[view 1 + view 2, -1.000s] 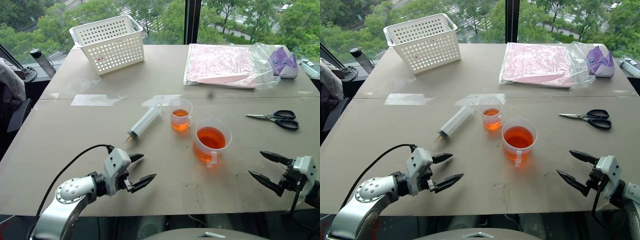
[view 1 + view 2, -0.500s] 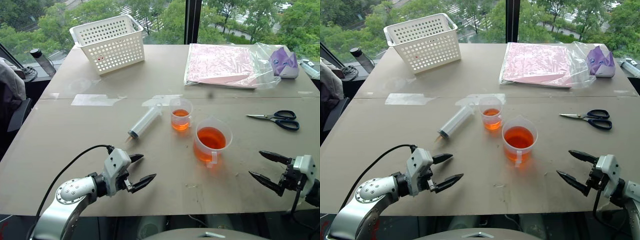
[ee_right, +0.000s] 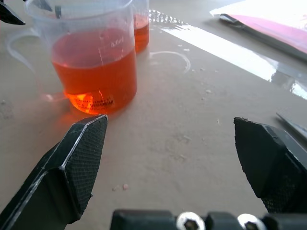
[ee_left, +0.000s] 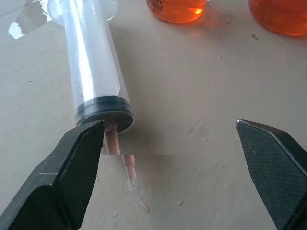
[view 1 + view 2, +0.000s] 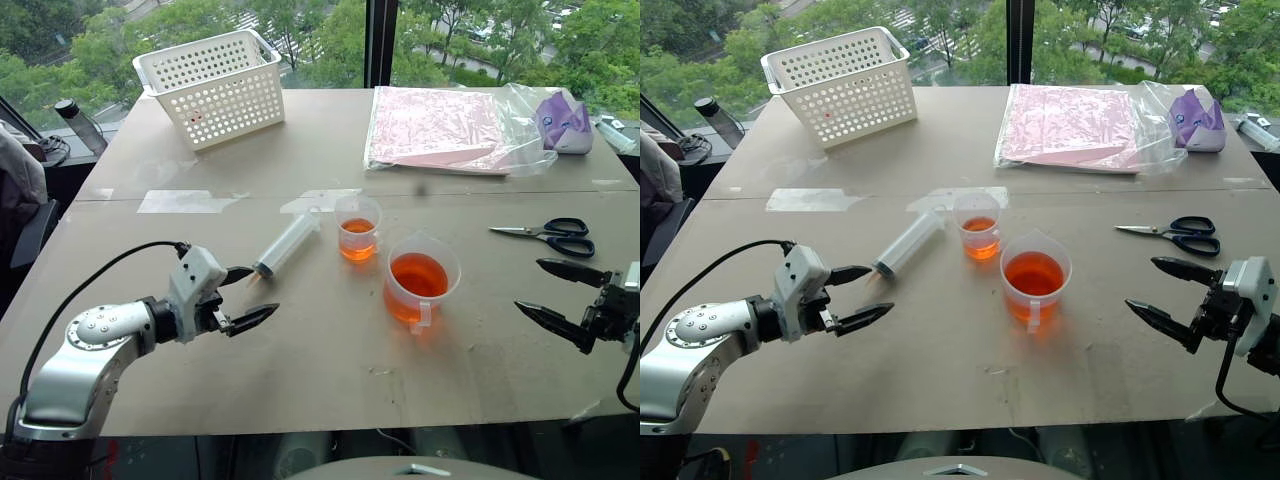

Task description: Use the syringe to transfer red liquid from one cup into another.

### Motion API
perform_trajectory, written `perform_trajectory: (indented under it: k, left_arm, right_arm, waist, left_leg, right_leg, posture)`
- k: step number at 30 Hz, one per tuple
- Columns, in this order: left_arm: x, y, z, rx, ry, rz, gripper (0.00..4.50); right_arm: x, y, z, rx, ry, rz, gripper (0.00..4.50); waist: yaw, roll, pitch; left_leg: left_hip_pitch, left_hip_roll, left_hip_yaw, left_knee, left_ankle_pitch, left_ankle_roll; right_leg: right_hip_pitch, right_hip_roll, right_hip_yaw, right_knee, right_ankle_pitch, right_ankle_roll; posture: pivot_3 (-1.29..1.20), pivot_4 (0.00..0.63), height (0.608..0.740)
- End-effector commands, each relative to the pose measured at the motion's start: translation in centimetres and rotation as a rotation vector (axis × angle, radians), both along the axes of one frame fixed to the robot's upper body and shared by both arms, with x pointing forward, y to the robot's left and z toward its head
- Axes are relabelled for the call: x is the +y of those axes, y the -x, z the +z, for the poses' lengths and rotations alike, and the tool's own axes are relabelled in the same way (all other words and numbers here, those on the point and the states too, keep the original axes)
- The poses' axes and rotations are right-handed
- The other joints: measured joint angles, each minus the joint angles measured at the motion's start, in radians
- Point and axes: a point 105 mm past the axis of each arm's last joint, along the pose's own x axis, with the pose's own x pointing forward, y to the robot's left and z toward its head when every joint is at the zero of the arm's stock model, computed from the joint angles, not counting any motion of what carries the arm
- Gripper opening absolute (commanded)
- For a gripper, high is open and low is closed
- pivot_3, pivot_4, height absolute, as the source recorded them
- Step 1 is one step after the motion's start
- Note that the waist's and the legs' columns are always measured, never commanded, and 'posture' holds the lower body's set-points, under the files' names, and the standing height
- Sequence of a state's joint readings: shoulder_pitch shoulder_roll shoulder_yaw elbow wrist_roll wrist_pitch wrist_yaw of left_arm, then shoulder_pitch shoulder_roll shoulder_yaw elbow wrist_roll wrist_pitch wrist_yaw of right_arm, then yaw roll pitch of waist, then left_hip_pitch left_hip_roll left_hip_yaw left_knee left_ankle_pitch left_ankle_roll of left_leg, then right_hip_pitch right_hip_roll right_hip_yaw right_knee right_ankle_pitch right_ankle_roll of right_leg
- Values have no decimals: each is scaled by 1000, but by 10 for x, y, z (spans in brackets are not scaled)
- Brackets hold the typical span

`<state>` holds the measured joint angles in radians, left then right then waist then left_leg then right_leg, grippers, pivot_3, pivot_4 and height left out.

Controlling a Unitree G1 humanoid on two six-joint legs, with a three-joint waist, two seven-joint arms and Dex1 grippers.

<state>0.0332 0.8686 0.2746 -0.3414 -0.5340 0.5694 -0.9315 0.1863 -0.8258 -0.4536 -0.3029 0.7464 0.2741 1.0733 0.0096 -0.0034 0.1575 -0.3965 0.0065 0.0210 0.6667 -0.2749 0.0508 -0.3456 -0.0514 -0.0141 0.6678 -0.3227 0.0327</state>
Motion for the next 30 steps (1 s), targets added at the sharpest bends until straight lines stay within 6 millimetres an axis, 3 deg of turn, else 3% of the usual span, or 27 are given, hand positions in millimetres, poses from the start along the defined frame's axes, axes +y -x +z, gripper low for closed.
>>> perform_trajectory:
  k: [1,5,8,13,16,18,30]
  left_arm:
    - [4,-14,38,-21,10,20,4461]
    - [5,-32,52,14,-85,65,4461]
    - [-8,-54,57,48,-180,70,4461]
    - [-20,-69,45,252,-258,148,4461]
    - [-30,-78,43,314,-310,161,4461]
    - [-32,-86,41,352,-348,176,4461]
    - [-41,-126,36,390,-449,201,4461]
  right_arm:
    - [35,8,40,-16,-51,149,4500]
    - [70,9,67,-44,-96,221,4500]
    - [97,13,79,-61,-75,283,4500]
    - [118,21,85,-38,-70,329,4500]
    - [120,24,78,40,-35,339,4500]
    - [120,22,76,51,-23,333,4500]
    - [113,12,77,-20,-16,222,4500]
  waist:
    - [5,0,2]
    - [3,-2,3]
    - [6,-5,6]
    - [3,-8,7]
    - [3,-9,7]
    - [3,-11,7]
    - [2,-12,8]
  left_leg:
    - [-1,0,0,0,0,0]
    - [-2,0,-1,1,0,0]
    - [-4,0,-1,0,2,-4]
    - [-6,-1,-2,2,3,-4]
    - [-10,-1,-2,3,3,-4]
    - [-21,-1,-2,6,3,-5]
    - [-21,-1,-1,11,3,-4]
  right_leg:
    - [-1,0,0,-1,0,0]
    - [0,0,-1,-1,0,1]
    - [-1,1,-1,-3,0,1]
    - [-2,2,-2,-3,0,1]
    - [-5,3,-2,-3,0,2]
    - [-18,4,-2,4,1,2]
    - [-20,5,0,10,0,2]
  posture:
    - [0,150,740]
    - [0,150,740]
    - [0,150,740]
    - [0,150,740]
    - [0,150,740]
    - [0,150,740]
    - [0,150,740]
